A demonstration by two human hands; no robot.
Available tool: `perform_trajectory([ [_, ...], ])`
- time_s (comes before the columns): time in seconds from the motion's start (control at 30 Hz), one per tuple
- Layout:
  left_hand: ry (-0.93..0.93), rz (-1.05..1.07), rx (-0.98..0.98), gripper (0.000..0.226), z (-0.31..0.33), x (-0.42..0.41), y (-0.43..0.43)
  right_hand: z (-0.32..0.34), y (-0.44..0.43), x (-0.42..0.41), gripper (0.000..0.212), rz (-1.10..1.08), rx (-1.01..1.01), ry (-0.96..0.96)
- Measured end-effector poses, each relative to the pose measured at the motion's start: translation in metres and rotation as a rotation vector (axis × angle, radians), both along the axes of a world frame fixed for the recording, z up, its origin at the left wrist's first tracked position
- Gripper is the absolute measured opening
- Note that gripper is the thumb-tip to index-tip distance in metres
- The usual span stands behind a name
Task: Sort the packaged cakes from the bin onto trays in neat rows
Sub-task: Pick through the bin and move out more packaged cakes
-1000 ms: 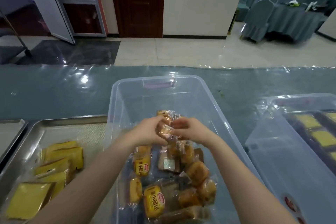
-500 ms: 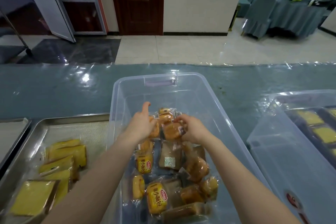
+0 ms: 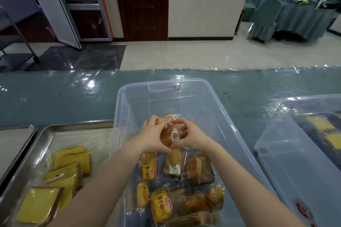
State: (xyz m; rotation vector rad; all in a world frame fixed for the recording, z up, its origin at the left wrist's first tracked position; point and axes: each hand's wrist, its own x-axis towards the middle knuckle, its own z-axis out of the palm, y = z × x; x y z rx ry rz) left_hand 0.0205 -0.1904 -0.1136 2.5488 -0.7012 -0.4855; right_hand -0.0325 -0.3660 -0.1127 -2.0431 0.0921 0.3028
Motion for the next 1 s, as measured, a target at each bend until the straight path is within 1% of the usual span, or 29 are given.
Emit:
perform_trajectory([
  [0.07,-0.053,0.037,-0.021,0.094,0.000,0.002,0.000,-0.003,-0.001,0.001,0.083,-0.016,0.195,0.063],
  [0.17,-0.091,0.110,-0.022,0.073,-0.004,0.008,0.002,-0.002,-0.007,0.004,0.078,-0.123,0.589,0.190],
  [0.2,-0.110,0.150,-0.031,0.063,-0.005,0.010,0.003,-0.005,-0.010,0.005,0.082,-0.158,0.641,0.216],
  [0.23,-0.127,0.192,-0.046,0.052,-0.007,0.013,0.004,-0.010,-0.012,0.006,0.087,-0.168,0.616,0.227],
  [0.27,-0.141,0.227,-0.052,0.045,-0.009,0.015,0.005,-0.017,-0.012,0.006,0.090,-0.155,0.507,0.229],
  [0.33,-0.141,0.247,0.008,0.044,-0.012,0.016,0.006,-0.033,-0.008,0.005,0.092,-0.079,0.182,0.215],
  [0.4,-0.106,0.220,0.102,0.053,-0.015,0.014,0.006,-0.047,-0.001,0.006,0.089,0.021,-0.075,0.213],
  [0.43,-0.092,0.209,0.124,0.057,-0.017,0.014,0.005,-0.051,0.003,0.007,0.087,0.062,-0.189,0.180],
  [0.53,-0.084,0.230,0.126,0.069,-0.019,0.015,0.003,-0.061,0.019,0.006,0.088,0.144,-0.574,0.015],
  [0.57,-0.083,0.249,0.115,0.073,-0.019,0.015,0.002,-0.065,0.025,0.006,0.091,0.170,-0.659,0.002],
  [0.63,-0.074,0.281,0.090,0.075,-0.019,0.014,0.000,-0.073,0.036,0.006,0.093,0.208,-0.738,0.030],
  [0.7,-0.068,0.295,0.067,0.071,-0.018,0.013,-0.001,-0.074,0.041,0.008,0.087,0.219,-0.780,0.045],
  [0.77,-0.064,0.311,0.060,0.067,-0.016,0.012,-0.001,-0.063,0.038,0.010,0.078,0.217,-0.758,0.056],
  [0.83,-0.057,0.324,0.028,0.062,-0.012,0.014,0.001,-0.045,0.029,0.012,0.077,0.191,-0.665,0.015],
  [0.87,-0.044,0.333,-0.014,0.057,-0.009,0.015,0.001,-0.033,0.023,0.013,0.081,0.150,-0.572,-0.020],
  [0.93,0.017,0.354,-0.140,0.041,0.000,0.014,-0.001,-0.009,0.014,0.014,0.089,0.037,-0.311,-0.095],
  [0.97,0.084,0.373,-0.204,0.042,0.005,0.014,-0.003,0.000,0.013,0.014,0.087,-0.010,-0.206,-0.151],
  [1.0,0.165,0.398,-0.264,0.052,0.008,0.014,-0.004,0.005,0.014,0.013,0.086,-0.044,-0.146,-0.201],
])
